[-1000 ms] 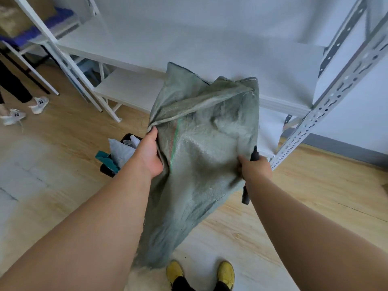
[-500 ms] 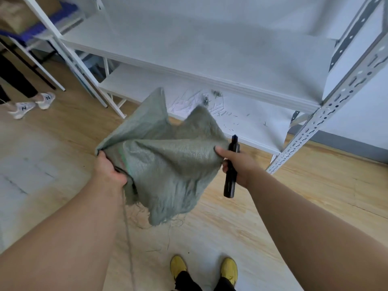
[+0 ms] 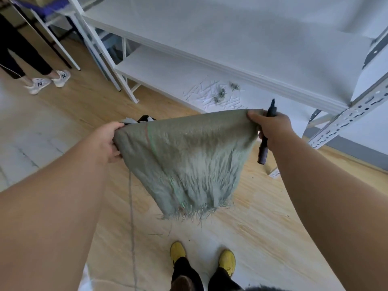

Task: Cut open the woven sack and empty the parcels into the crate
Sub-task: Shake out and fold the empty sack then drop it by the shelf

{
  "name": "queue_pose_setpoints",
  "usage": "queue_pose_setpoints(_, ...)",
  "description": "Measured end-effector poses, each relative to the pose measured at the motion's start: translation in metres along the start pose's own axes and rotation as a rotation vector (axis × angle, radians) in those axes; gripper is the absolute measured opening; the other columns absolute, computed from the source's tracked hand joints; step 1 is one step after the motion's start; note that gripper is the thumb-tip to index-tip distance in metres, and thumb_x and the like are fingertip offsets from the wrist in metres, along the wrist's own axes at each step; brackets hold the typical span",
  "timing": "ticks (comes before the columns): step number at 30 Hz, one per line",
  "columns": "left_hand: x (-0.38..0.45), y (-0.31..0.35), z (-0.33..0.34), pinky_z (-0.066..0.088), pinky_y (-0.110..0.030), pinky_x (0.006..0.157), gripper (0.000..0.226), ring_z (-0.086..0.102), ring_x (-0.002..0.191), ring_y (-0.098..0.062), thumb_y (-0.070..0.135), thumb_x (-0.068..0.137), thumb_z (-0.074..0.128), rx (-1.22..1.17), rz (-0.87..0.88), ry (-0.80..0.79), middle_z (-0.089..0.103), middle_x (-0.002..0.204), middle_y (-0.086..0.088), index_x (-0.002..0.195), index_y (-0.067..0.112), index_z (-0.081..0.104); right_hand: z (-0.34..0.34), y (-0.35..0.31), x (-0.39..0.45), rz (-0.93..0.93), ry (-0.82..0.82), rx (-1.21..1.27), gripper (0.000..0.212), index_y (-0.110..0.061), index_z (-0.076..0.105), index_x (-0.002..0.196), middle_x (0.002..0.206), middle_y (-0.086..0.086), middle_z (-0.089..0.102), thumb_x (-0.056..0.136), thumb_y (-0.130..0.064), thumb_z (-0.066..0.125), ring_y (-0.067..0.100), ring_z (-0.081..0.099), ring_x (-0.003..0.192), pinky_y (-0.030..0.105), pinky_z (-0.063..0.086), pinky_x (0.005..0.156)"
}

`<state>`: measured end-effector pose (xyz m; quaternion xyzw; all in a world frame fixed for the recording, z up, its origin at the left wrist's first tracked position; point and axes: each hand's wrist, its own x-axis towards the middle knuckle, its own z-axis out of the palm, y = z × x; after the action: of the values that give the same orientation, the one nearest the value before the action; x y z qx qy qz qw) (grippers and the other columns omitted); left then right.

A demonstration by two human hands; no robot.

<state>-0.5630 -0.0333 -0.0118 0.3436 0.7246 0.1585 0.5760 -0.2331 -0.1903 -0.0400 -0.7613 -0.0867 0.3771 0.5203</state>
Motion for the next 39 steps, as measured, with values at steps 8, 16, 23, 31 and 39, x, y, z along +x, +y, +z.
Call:
queue_pose_setpoints(8,0.013,0.003,-0.015,0.047,-0.044,0.09,0.056,0.051,0.12,-0.027,0.029,0.086,0.071,0.192,0.3,0.114,0.048,0.139,0.0,0.136,0.031,0.046,0.01,0.0,-0.003,-0.295,0.011,-0.402,0.062,-0.025,0.048,0.136,0.104,0.001,0.059,0.081,-0.009,0.069,0.02,0.057,0.084,0.03,0.045,0.073)
queue_pose_setpoints(16,0.011,0.009,-0.012,0.045,-0.054,0.098,0.068,0.044,0.128,-0.035,0.006,0.081,0.074,0.642,0.5,0.043,0.04,0.145,-0.008,0.133,0.038,0.044,0.009,-0.01,-0.008,-0.436,-0.028,-0.589,0.06,-0.022,0.05,0.132,0.106,-0.003,0.051,0.078,0.001,0.064,0.018,0.051,0.085,0.024,0.042,0.066)
queue_pose_setpoints(23,-0.007,0.032,-0.009,0.038,-0.035,0.078,0.026,0.053,0.105,-0.029,0.018,0.096,0.057,0.632,0.682,0.339,0.058,0.116,-0.012,0.121,0.011,0.058,0.014,-0.027,-0.012,-0.541,0.031,-0.78,0.024,-0.014,0.063,0.101,0.107,0.007,0.054,0.08,-0.024,0.069,0.021,0.049,0.083,0.03,0.041,0.07)
queue_pose_setpoints(31,-0.022,0.026,0.039,0.043,-0.032,0.092,0.062,0.049,0.126,-0.025,0.026,0.087,0.069,0.441,0.729,0.318,0.041,0.144,-0.004,0.141,0.02,0.039,0.054,-0.039,-0.038,-0.286,-0.089,-0.42,0.019,-0.014,0.051,0.07,0.06,0.004,0.053,0.076,-0.025,0.065,0.019,0.045,0.051,0.03,0.039,0.055)
queue_pose_setpoints(39,-0.038,-0.077,0.108,0.026,-0.03,0.109,0.117,0.027,0.143,-0.018,0.049,0.065,0.084,0.558,0.59,-0.354,0.024,0.157,0.004,0.153,0.025,0.011,0.094,-0.038,-0.058,0.284,-0.216,0.109,0.023,-0.01,0.041,0.071,0.054,0.009,0.044,0.09,-0.003,0.051,0.015,0.042,0.033,0.014,0.024,0.036)
